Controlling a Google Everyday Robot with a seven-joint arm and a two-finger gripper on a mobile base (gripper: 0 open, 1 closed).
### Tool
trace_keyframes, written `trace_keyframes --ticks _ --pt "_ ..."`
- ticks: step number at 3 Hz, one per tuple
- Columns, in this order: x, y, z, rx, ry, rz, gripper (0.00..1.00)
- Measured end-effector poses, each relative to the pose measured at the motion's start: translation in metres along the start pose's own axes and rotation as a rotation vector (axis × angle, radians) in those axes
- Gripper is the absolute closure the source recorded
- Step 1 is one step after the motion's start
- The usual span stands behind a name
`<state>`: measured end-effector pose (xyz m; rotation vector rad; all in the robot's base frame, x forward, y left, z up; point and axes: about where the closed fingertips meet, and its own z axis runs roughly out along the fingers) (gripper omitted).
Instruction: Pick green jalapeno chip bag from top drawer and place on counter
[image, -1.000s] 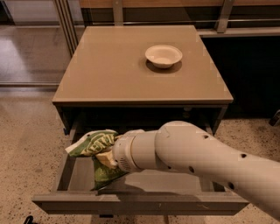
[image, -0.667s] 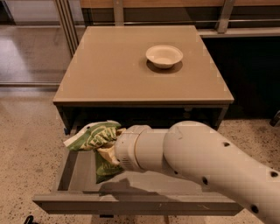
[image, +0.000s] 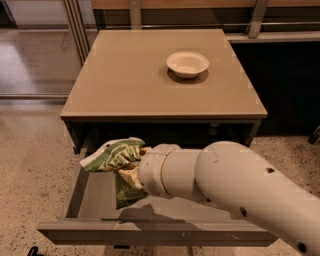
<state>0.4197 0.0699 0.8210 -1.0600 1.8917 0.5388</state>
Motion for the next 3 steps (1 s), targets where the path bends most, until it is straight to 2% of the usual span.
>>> trace_keyframes --ticks 1,2,3 --pt "-0.015 -0.015 -0.015 0.072 -0.056 -0.019 1.0" --pt "-0.063 -0.061 -0.056 0.276 -0.223 -0.051 1.0" --pt "-0.072 -0.105 -0.089 0.446 -0.283 -0.004 1.0"
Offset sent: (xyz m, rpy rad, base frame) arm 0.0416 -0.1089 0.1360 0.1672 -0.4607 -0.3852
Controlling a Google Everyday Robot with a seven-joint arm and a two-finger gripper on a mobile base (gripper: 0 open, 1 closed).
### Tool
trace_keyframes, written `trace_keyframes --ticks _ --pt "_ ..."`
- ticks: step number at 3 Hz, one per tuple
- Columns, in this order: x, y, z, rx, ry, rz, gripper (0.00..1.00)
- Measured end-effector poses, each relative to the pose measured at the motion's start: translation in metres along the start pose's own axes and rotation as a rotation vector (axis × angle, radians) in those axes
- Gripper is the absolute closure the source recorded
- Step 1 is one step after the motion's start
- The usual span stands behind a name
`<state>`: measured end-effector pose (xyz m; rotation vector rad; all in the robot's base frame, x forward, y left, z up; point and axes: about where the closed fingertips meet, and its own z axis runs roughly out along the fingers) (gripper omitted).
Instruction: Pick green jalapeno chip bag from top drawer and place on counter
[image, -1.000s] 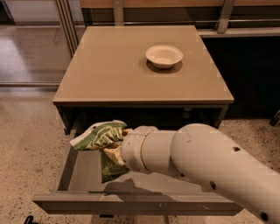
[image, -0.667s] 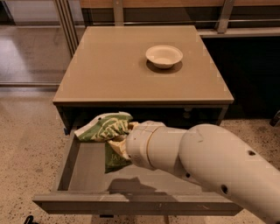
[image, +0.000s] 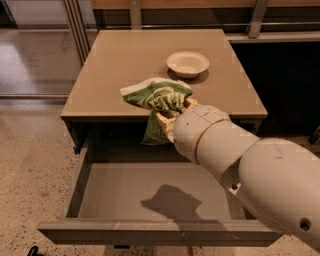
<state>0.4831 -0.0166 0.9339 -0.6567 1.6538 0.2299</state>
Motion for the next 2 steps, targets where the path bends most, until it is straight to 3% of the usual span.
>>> trace_keyframes --ticks 1,2 --pt "0.006 -0.044 0.001 0.129 -0.013 0.079 1.0" --pt "0.003 -0.082 0.017 0.199 -0.011 0.125 1.0"
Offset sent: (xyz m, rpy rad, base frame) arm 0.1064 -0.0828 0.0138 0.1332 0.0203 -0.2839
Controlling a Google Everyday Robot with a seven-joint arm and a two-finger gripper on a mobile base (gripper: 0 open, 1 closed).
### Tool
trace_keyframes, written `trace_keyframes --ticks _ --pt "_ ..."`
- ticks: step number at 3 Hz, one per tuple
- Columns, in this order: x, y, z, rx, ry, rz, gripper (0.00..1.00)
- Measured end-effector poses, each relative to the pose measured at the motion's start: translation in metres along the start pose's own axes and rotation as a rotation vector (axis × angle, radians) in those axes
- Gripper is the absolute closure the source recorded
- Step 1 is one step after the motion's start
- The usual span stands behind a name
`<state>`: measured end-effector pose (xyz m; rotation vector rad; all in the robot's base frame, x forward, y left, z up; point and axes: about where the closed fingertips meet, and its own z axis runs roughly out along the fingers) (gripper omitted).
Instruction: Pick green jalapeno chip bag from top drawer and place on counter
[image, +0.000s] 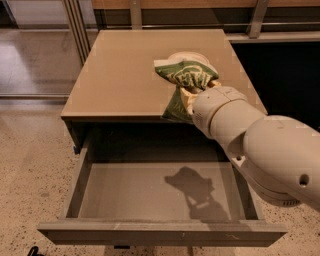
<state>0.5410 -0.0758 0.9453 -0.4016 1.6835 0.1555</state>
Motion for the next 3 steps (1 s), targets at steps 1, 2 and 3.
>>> trace_keyframes --ticks 1,2,3 --pt "-0.006 -0.019 0.015 0.032 0.011 -0.002 1.0" --pt "-0.016 -0.036 0.024 0.064 0.018 -0.015 1.0" --pt "-0.019 -0.056 0.038 0.09 0.046 -0.029 1.0"
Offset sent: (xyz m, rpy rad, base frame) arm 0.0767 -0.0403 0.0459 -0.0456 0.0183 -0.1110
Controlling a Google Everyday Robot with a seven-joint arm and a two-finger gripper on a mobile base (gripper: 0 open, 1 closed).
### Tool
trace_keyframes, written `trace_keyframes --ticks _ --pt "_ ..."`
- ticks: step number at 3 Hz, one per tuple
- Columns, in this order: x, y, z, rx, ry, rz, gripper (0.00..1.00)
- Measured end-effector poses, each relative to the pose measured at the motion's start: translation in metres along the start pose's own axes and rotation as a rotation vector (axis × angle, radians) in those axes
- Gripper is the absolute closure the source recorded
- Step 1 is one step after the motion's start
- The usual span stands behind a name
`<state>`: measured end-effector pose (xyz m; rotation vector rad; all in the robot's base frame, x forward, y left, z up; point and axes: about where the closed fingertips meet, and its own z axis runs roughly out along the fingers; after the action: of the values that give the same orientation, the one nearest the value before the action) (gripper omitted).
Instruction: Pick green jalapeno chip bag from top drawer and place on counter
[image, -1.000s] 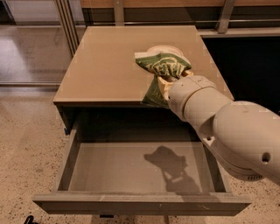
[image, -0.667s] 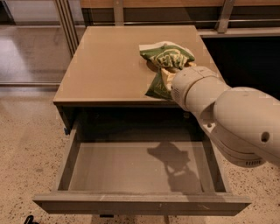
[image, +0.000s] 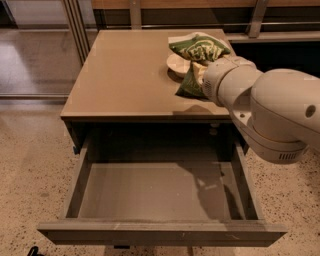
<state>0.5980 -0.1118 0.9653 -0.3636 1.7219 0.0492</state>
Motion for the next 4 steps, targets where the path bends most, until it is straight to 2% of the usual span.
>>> trace_keyframes --ticks 2,3,4 --pt "0.001 -0.02 0.032 0.028 0.046 0.008 1.0" --pt "0.013 -0.019 0.065 0.014 0.096 0.022 0.98" --pt "0.012 -0.018 0.064 0.011 0.098 0.027 0.75"
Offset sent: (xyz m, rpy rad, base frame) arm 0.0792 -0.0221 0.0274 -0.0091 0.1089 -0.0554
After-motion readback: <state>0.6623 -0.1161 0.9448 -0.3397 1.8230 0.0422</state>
